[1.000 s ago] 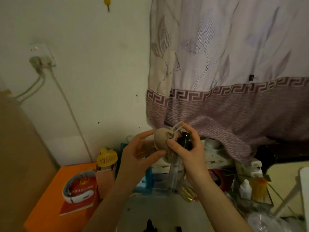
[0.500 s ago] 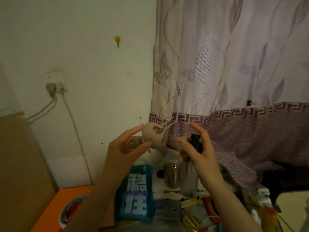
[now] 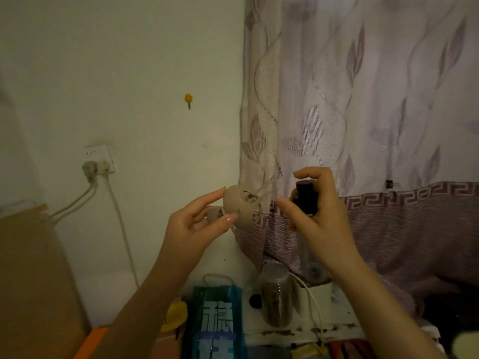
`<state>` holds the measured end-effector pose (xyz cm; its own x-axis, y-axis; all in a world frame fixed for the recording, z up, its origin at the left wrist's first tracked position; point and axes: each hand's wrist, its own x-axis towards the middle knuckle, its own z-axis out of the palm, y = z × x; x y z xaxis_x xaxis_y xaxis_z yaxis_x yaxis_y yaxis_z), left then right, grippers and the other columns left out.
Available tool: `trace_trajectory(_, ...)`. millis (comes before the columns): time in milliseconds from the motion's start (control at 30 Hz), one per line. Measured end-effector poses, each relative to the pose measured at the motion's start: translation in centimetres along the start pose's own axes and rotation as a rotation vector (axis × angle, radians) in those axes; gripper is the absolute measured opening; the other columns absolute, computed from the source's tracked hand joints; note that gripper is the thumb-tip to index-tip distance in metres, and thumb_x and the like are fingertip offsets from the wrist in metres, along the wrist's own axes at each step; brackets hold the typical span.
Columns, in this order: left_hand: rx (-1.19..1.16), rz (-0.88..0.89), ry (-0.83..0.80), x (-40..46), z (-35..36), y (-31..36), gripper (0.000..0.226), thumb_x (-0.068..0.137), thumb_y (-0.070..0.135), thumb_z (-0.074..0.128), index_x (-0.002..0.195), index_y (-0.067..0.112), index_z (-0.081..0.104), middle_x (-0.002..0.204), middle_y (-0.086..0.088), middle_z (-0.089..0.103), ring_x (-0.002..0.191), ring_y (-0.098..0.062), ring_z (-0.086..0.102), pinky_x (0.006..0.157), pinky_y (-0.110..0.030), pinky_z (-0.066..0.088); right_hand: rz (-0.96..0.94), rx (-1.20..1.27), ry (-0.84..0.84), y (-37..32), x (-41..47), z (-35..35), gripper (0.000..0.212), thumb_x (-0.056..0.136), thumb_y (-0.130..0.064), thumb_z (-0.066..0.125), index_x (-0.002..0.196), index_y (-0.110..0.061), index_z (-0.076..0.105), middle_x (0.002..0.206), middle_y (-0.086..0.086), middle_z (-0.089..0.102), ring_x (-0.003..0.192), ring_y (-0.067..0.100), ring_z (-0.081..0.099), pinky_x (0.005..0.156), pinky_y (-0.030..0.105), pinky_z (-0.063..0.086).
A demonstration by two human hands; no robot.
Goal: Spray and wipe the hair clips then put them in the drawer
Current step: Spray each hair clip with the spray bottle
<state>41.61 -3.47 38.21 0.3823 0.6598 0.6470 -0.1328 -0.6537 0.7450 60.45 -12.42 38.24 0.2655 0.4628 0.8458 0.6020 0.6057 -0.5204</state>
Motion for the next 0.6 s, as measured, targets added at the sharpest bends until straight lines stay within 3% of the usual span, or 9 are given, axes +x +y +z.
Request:
trace_trajectory(200, 0.070, 0.052, 0.007, 0.8, -0.2, 1.1, 0.052, 0.067, 0.028, 0.073, 0.118, 0.032, 0.062, 0.101, 0.015, 0.072, 0.093, -0.005, 0.068, 0.081, -0.014, 0.053, -0.066, -0.064, 0.030, -1.2, 1.7, -0.1, 0.028, 0.080, -0.042, 0.064, 0.095, -0.034, 0.042, 0.075, -0.001, 0.058, 0.064, 0.016, 0.059, 0.061, 0.041, 0.052)
trace_trajectory(433, 0.102, 0.102, 0.017, 1.1, -0.4, 2.5, 0.050, 0.068, 0.027, 0.071, 0.117, 0.033, 0.061, 0.098, 0.024, 0.070, 0.093, 0.005, 0.065, 0.072, -0.003, 0.046, -0.090, -0.106, 0.090, -1.4, 1.7, -0.4, 0.022, 0.083, -0.040, 0.061, 0.090, -0.029, 0.043, 0.067, -0.003, 0.054, 0.055, 0.011, 0.055, 0.053, 0.032, 0.048)
trace_trajectory(600, 0.086, 0.107, 0.016, 1.2, -0.3, 2.8, 0.050, 0.069, 0.026, 0.073, 0.118, 0.030, 0.063, 0.093, 0.011, 0.073, 0.091, -0.006, 0.069, 0.077, -0.010, 0.050, -0.088, -0.107, 0.110, -1.4, 1.4, -0.8, 0.023, 0.085, -0.036, 0.061, 0.085, -0.024, 0.042, 0.063, -0.003, 0.055, 0.052, 0.012, 0.054, 0.053, 0.037, 0.048)
